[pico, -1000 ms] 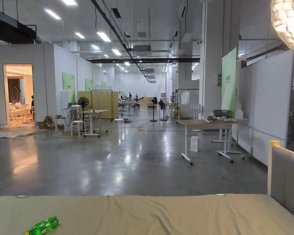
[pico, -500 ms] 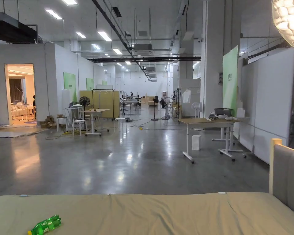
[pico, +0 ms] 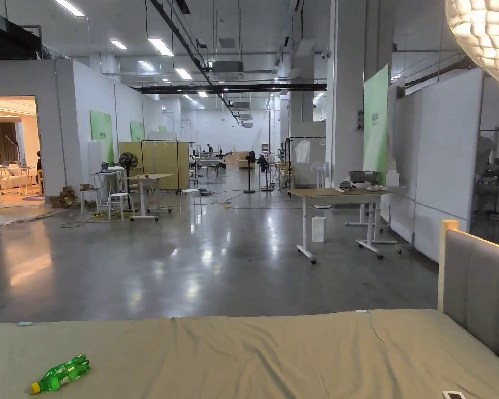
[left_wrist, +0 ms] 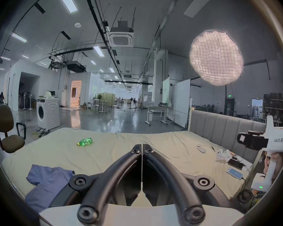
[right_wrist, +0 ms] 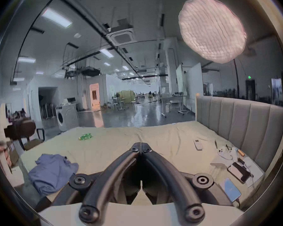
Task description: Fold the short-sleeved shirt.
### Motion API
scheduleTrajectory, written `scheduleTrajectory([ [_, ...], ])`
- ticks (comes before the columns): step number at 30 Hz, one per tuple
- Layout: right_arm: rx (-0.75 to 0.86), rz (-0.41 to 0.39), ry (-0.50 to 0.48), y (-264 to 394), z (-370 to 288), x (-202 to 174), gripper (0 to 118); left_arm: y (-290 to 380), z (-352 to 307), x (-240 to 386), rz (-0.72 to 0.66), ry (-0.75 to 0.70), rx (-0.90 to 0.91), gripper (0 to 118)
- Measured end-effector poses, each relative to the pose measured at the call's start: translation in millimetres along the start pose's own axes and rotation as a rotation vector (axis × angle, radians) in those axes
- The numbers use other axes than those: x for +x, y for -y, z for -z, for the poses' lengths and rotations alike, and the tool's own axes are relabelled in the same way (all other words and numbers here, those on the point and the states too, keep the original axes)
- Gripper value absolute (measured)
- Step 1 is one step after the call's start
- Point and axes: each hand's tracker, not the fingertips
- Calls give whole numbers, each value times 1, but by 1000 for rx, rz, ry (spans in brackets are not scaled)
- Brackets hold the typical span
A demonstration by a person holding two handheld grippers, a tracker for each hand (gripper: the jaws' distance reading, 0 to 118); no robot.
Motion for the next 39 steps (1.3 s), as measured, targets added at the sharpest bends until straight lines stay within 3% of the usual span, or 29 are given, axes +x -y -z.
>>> scheduleTrajectory([
  [1,37,-70,17,-3,0,-3,0,1,-1,0,1,10,-6,0],
  [3,55,-124,48,-5,-3,-8,0,3,-5,5,60,17,23,0],
  [6,89,-77,2,-13,-10,-12,0,2,-8,16,189,-67,51,0],
  [7,97,-95,-2,-14,-11,-15,0,-2,-9,20,197,-85,53,0],
  [10,155,-268,30,-22,-12,-26,0,-7,-10,21,151,-42,47,0],
  [11,119,-229,19,-19,-10,-26,0,-8,-10,20,140,-37,53,0],
  [30,81,-157,-3,-15,-12,-21,0,-14,-14,19,99,-3,35,0],
  [39,75,-168,-7,-14,-12,-22,0,-12,-14,22,80,33,23,0],
])
